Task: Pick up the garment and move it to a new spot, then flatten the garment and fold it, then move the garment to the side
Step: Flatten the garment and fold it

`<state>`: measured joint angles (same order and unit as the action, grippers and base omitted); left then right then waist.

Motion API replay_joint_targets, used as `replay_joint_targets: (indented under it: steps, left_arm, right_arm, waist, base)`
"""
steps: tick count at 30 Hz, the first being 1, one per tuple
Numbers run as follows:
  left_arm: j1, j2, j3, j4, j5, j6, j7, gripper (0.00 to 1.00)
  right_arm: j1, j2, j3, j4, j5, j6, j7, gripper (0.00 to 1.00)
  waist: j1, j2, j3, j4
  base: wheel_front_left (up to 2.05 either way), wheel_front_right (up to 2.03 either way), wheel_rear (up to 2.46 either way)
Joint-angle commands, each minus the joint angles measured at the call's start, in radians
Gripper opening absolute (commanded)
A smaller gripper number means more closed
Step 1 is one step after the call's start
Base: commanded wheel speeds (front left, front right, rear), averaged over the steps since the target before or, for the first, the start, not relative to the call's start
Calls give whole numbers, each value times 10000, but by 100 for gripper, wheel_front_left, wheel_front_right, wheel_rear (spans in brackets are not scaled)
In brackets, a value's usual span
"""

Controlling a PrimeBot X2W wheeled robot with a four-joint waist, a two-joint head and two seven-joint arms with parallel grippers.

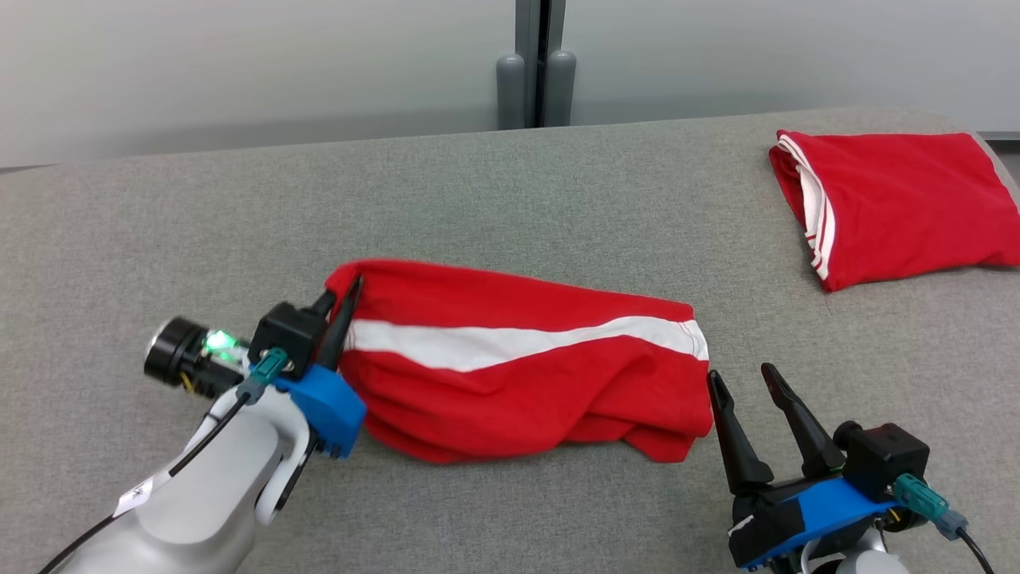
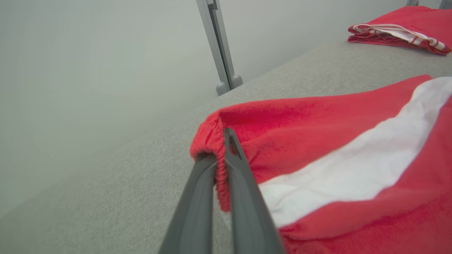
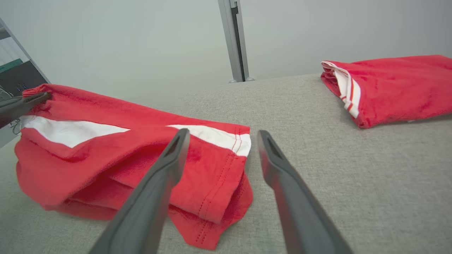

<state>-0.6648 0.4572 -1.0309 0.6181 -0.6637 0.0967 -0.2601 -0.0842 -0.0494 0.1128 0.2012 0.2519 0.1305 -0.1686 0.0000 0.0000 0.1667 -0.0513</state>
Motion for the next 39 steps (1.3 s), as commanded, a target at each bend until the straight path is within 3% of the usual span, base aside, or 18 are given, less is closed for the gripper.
replay_joint_targets:
  steps: [1,4,8,9,10,11,16,24,34,39]
  left_arm:
    - [-183,-63,415,-480,535,336,-55,0]
    - [205,1,929,-1010,1133,548,-50,0]
    - [788,-113,1376,-858,1207,283,-54,0]
    - [950,-179,1447,-671,1082,184,-54,13]
    - [1076,-269,1539,-468,957,92,-55,82]
    - [1126,-363,1639,-324,884,17,-55,100]
    - [1470,-729,2120,207,503,-229,-56,100]
    - [2292,-1019,3082,-89,331,-214,-57,100]
    - [4486,-1483,6050,-2899,1274,247,-56,100]
    - [5494,-1952,7202,-4010,2146,-40,-50,100]
  right_arm:
    - [-105,-24,-36,-42,32,5,-44,100]
    - [-116,-24,-18,-75,25,5,-44,100]
    - [-160,-24,6,-57,33,5,-50,100]
    - [-159,-24,2,-40,30,5,-56,100]
    - [-152,-24,-15,-20,24,5,-57,100]
    - [-146,-24,-26,-7,14,5,-53,100]
    - [-110,-24,-61,31,-10,5,-16,100]
    - [67,-24,-132,12,-24,5,40,100]
    - [258,-26,-465,-111,-106,5,89,100]
    - [350,-24,-731,-165,-182,5,182,100]
  waist:
    - [0,0,48,-4]
    - [0,0,122,-31]
    - [0,0,174,-72]
    - [0,0,170,-74]
    - [0,0,160,-70]
    - [0,0,149,-64]
    - [0,0,27,7]
    - [0,0,-226,160]
    - [0,0,-633,411]
    - [0,0,-920,609]
  base:
    - [0,0,0]
    - [0,0,0]
    - [0,0,0]
    - [0,0,0]
    - [0,0,0]
    - [0,0,0]
    - [0,0,0]
    - [0,0,0]
    - [0,0,0]
    - [0,0,0]
